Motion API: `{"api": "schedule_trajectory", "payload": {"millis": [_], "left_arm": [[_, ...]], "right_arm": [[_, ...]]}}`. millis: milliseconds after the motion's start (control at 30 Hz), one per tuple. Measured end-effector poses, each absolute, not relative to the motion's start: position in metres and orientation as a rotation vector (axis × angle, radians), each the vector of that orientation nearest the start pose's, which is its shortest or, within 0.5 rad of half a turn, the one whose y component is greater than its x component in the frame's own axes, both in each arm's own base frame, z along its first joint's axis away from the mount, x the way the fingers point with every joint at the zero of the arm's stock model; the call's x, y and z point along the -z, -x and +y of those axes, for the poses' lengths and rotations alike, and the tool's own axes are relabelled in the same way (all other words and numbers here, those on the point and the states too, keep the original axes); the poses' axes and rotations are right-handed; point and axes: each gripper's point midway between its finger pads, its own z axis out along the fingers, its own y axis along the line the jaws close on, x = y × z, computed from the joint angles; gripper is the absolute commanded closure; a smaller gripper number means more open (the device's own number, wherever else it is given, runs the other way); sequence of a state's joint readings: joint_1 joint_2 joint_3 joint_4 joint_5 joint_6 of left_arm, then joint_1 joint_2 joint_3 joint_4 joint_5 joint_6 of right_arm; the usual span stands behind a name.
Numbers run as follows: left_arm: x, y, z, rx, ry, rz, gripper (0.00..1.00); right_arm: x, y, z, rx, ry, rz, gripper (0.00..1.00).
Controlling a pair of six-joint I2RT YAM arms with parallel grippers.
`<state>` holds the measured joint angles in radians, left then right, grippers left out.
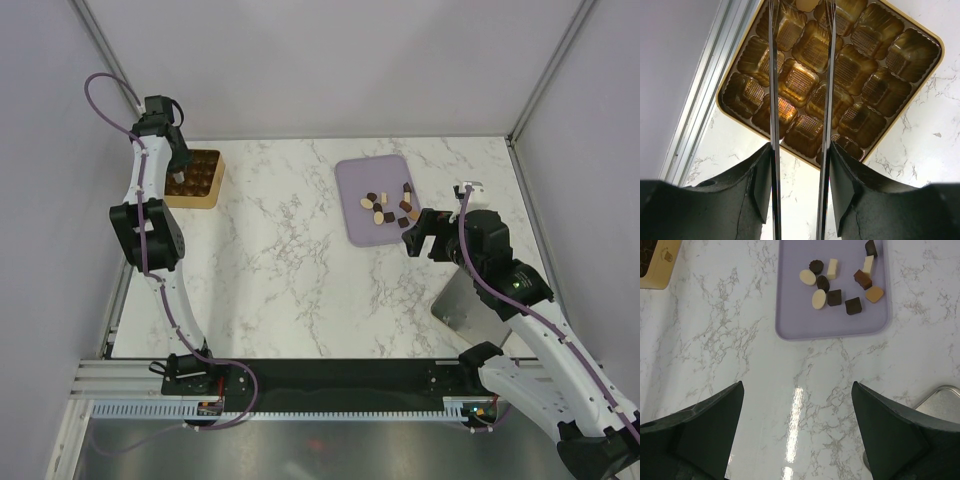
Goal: Pack the chocolate
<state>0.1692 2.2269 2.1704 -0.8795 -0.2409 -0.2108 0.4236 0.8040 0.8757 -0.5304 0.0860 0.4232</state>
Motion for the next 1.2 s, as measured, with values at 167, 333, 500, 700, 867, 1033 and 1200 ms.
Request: {"api": "schedule_trajectory", "payload": {"millis": [167, 333, 500, 700, 867, 1033, 1200], "left_arm": [[-0.147, -0.529, 0.125, -0.290, 0.563, 2.425, 0.47], [-0.156, -0.527, 0.119, -0.274, 0.550, 2.415, 0.48], [-0.181, -0.508, 0.095, -0.240, 0.501, 2.397, 0.51], [-0.206, -0.480, 0.006, -0.147, 0.288, 2.394, 0.51], [-0.199, -0.440, -0.103, -0.022, -0.011, 2.429, 0.51], [-0.194, -0.397, -0.189, 0.113, -0.261, 2.432, 0.49], [-0.198, -0.365, -0.254, 0.216, -0.429, 2.388, 0.47]], "right_arm": [[-0.236, -0.259, 0.119, -0.443, -0.055, 2.056, 0.03], [-0.237, -0.258, 0.118, -0.445, -0.055, 2.053, 0.03], [-0.240, -0.256, 0.119, -0.460, -0.055, 2.044, 0.03], [-0.243, -0.250, 0.121, -0.482, -0.047, 2.049, 0.03], [-0.256, -0.246, 0.117, -0.473, -0.039, 2.029, 0.03], [-0.262, -0.243, 0.112, -0.452, -0.037, 2.015, 0.03], [-0.260, -0.241, 0.110, -0.442, -0.038, 2.022, 0.03]]}}
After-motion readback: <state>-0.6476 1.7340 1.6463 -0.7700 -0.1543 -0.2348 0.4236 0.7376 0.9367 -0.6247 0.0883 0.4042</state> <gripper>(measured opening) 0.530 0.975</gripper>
